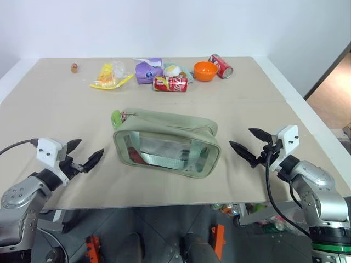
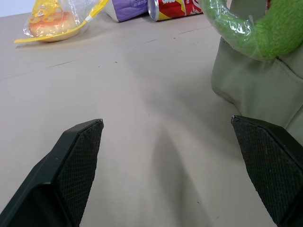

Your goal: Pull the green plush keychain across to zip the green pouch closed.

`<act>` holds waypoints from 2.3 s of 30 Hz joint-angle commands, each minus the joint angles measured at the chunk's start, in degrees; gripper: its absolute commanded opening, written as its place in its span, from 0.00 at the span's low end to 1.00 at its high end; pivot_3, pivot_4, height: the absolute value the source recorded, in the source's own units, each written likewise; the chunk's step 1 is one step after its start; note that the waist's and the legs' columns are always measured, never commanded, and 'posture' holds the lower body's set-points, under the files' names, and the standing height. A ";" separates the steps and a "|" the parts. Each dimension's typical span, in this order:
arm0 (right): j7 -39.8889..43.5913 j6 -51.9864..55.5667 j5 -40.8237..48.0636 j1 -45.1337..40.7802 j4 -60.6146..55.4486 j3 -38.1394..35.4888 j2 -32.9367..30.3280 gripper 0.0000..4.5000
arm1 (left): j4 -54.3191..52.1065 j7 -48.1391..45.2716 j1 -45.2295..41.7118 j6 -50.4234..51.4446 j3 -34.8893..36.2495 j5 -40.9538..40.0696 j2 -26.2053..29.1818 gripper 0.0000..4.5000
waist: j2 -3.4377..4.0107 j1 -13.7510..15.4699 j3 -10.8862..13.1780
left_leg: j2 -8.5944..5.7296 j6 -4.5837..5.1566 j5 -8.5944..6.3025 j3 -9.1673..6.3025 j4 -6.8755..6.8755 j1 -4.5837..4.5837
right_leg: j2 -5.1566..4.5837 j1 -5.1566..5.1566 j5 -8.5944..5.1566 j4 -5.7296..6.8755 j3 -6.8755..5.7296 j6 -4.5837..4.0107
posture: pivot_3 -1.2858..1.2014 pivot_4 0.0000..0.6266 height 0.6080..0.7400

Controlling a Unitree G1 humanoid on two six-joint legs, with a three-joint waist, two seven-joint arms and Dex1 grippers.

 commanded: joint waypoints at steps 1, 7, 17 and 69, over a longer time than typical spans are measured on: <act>0.82 -1.25 0.49 -1.04 -0.27 -1.69 -1.05 0.99 | -0.82 -0.34 -1.43 -0.92 0.34 -0.01 0.92 1.00 | 0.00 0.01 0.00 | 0.00 0.00 0.00 0.00 0.00 0.00 | 0.00 0.00 0.00 0.00 0.00 0.00 | 0.52 0.24 1.00; 1.37 -1.91 0.19 -0.21 -0.29 -1.74 -0.90 0.99 | -0.15 -1.90 -2.84 -0.07 0.70 -0.98 1.25 1.00 | 0.00 -0.02 0.00 | 0.00 0.00 0.00 0.02 0.04 0.01 | -0.01 0.02 0.04 0.00 0.01 0.04 | 0.52 0.24 1.00; 1.51 -1.97 0.32 -0.59 0.53 -2.09 -1.27 0.99 | -5.47 -11.71 2.28 6.61 7.73 -13.44 6.10 1.00 | -0.01 -0.42 0.00 | 0.02 0.00 0.00 0.03 0.02 -0.01 | 0.00 -0.01 0.02 0.00 0.02 0.02 | 0.52 0.24 1.00; 14.47 8.86 8.30 -14.24 -10.80 9.16 -11.89 0.01 | -22.23 -17.82 -7.47 14.96 -8.94 -22.39 12.03 1.00 | -0.13 -0.66 0.03 | 0.05 0.03 -0.05 0.05 0.13 0.02 | 0.04 -0.01 -0.15 0.03 0.03 -0.27 | 0.52 0.24 1.00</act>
